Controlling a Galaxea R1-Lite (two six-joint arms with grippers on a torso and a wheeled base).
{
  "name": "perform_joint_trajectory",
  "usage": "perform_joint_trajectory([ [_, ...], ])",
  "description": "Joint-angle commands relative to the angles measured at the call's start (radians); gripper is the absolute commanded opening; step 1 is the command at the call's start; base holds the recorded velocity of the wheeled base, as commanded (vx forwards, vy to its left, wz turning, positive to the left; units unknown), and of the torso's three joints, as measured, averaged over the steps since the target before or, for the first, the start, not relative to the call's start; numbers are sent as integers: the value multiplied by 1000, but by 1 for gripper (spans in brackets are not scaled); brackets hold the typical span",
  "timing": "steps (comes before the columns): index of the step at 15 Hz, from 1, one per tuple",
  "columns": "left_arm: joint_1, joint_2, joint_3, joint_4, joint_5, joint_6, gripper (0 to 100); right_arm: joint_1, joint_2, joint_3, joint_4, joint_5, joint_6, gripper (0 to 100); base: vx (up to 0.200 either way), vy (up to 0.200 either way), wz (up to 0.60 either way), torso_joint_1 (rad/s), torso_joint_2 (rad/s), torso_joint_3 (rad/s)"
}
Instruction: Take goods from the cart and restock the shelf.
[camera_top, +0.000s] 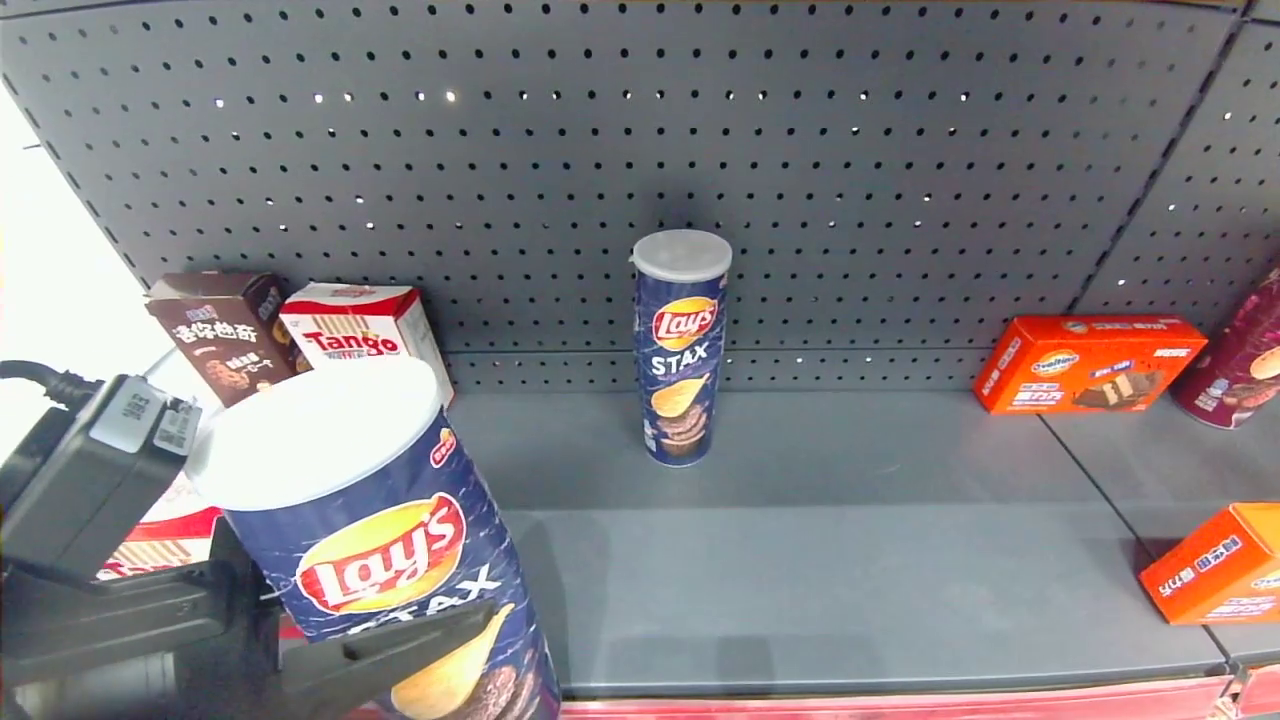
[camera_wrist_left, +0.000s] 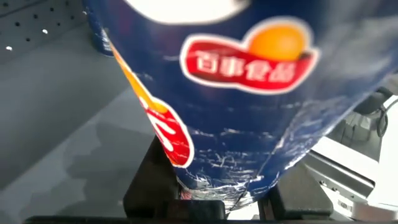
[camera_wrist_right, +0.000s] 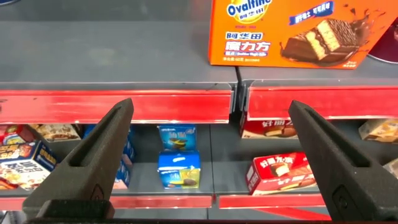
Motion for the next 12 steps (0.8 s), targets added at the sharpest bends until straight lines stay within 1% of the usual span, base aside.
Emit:
perform_joint_trajectory([
  [1,1,5,2,-27,-1,1,0,0,2,0,0,0,0,100,0,0,0,0,0,0],
  [3,-7,8,3,-39,-1,1,0,6,18,-2,2,-2,-6,100,0,0,0,0,0,0],
  [4,-6,5,3,-39,-1,1,0,17,45,-63,-2,21,-14,100,0,0,0,0,0,0],
  [5,-1,7,-1,-39,-7,-2,0,46,282,-264,9,55,20,100,0,0,0,0,0,0],
  [6,1,7,3,-39,-27,-2,0,78,414,-336,-17,73,35,100,0,0,0,0,0,0],
  [8,8,5,0,-39,-33,-2,0,150,561,-437,-44,118,3,100,0,0,0,0,0,0],
  [11,10,10,0,-42,-33,-2,0,210,732,-540,-74,136,-16,100,0,0,0,0,0,0],
  [12,8,35,-18,-44,-34,-1,0,251,874,-551,-166,190,-14,100,0,0,0,0,0,0],
])
